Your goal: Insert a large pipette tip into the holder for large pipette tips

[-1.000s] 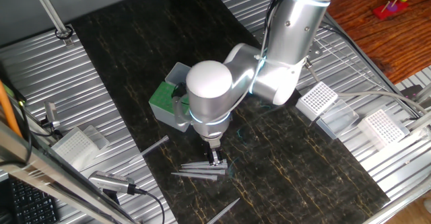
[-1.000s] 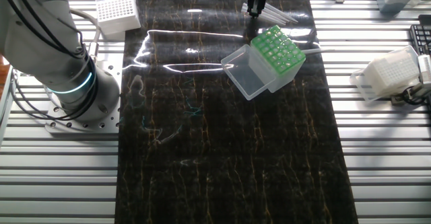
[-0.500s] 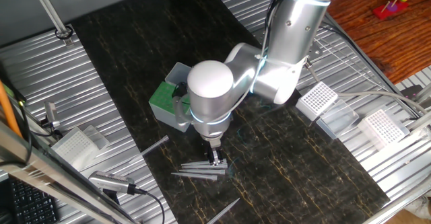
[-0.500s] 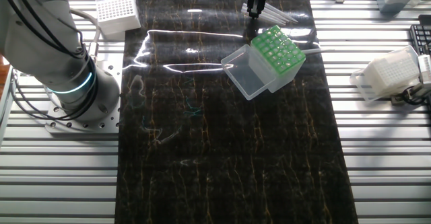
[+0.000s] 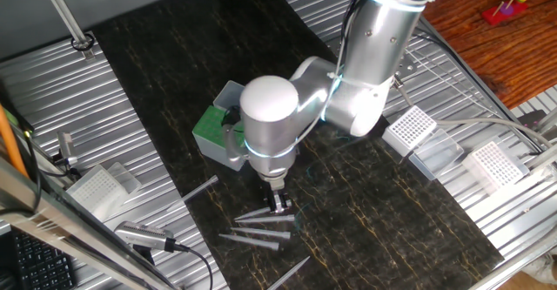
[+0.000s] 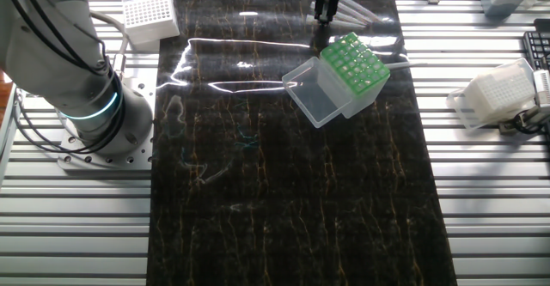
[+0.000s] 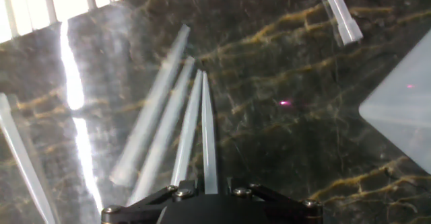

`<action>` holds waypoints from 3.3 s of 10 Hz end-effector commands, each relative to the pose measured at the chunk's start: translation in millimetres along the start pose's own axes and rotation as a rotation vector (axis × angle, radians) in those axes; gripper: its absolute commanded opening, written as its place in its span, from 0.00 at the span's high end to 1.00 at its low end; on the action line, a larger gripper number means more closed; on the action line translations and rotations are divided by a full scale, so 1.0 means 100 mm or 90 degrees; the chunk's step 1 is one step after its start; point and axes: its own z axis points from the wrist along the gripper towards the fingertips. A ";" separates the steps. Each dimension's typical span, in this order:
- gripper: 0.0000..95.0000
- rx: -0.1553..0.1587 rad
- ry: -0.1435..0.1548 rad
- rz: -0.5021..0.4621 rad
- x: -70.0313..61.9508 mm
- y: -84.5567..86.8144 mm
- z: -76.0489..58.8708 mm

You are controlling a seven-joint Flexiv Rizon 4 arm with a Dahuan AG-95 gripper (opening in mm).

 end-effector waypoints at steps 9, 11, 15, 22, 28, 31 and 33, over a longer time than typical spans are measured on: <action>1.00 0.054 0.083 -0.042 -0.12 -0.11 -0.76; 1.00 0.054 0.112 -0.056 -0.28 -0.20 -1.07; 1.00 0.012 0.160 -0.052 -0.30 -0.18 -1.51; 1.00 0.026 0.210 -0.012 -0.22 -0.58 -2.10; 1.00 0.004 0.249 0.014 -0.19 -1.20 -2.33; 1.00 -0.018 0.259 0.009 -0.25 -1.32 -2.22; 1.00 -0.022 0.261 0.009 -0.27 -1.36 -2.16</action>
